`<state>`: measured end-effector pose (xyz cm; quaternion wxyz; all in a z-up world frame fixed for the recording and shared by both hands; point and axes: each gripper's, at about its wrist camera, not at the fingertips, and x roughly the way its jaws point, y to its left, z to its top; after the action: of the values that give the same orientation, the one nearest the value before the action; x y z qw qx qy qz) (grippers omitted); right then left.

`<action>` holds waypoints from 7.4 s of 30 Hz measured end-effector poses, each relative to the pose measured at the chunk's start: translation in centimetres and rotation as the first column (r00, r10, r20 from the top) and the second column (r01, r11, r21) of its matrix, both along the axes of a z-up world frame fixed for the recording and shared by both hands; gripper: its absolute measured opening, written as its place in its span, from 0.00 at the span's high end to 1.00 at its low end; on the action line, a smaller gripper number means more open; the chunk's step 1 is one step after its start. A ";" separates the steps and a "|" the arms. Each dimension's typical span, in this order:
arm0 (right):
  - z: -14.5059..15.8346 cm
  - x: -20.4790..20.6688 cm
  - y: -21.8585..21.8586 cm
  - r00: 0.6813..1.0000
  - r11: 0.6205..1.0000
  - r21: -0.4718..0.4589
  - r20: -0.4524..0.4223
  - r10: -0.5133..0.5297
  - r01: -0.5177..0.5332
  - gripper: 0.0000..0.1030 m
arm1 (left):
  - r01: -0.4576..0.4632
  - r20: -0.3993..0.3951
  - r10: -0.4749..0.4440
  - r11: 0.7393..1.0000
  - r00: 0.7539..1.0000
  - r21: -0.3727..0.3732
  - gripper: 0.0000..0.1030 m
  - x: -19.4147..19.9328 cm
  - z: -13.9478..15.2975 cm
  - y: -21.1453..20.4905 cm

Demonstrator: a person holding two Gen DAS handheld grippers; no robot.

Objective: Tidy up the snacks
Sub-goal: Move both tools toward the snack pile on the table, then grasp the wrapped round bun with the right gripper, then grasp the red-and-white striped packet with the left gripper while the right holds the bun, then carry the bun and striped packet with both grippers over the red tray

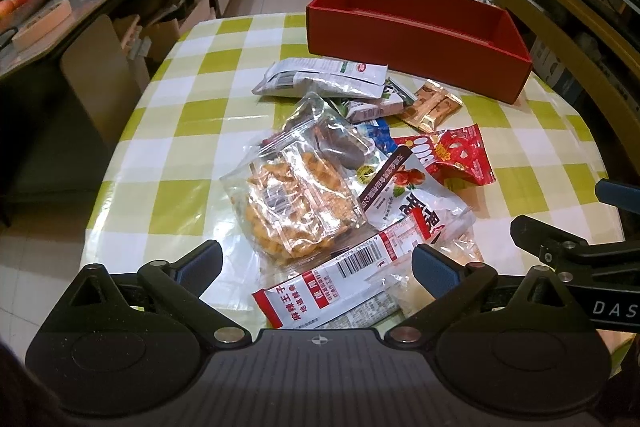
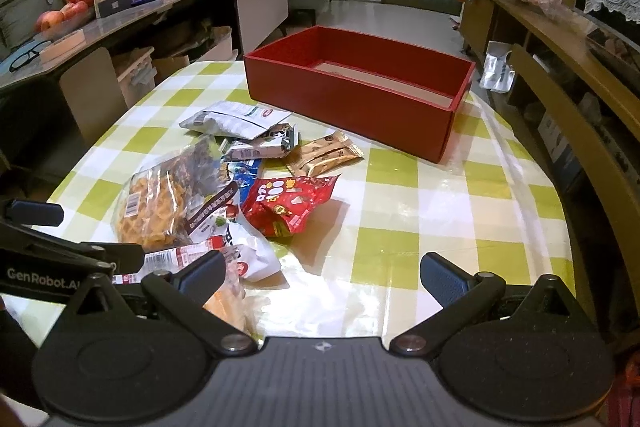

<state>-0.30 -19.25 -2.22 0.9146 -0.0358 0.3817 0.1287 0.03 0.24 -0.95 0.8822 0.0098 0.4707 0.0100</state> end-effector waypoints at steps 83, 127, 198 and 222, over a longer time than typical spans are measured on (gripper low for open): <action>-1.3 -0.2 5.0 0.949 0.947 -0.097 -0.113 0.296 -0.307 0.00 | -0.070 -0.092 0.072 0.997 0.993 0.025 0.01 -1.1 -1.3 5.0; -4.5 3.4 -1.5 0.910 0.985 0.078 -0.376 0.172 -0.154 0.37 | 0.502 -0.236 -0.485 0.865 0.842 0.012 0.10 3.7 -7.0 -4.4; -2.8 1.7 -1.3 0.945 0.986 -0.015 -0.289 0.156 -0.168 0.37 | 0.288 -0.261 -0.274 0.958 0.925 0.014 0.45 0.8 -4.7 -4.3; 1.0 3.8 -1.0 0.970 0.989 0.066 -0.197 0.142 -0.132 0.37 | 0.242 -0.066 -0.245 0.969 0.967 -0.053 0.48 3.4 2.9 -4.6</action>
<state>3.50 -20.24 -1.19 0.8607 -0.0246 0.4655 0.2046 3.42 -4.38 1.93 0.8593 0.0483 0.4974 -0.1093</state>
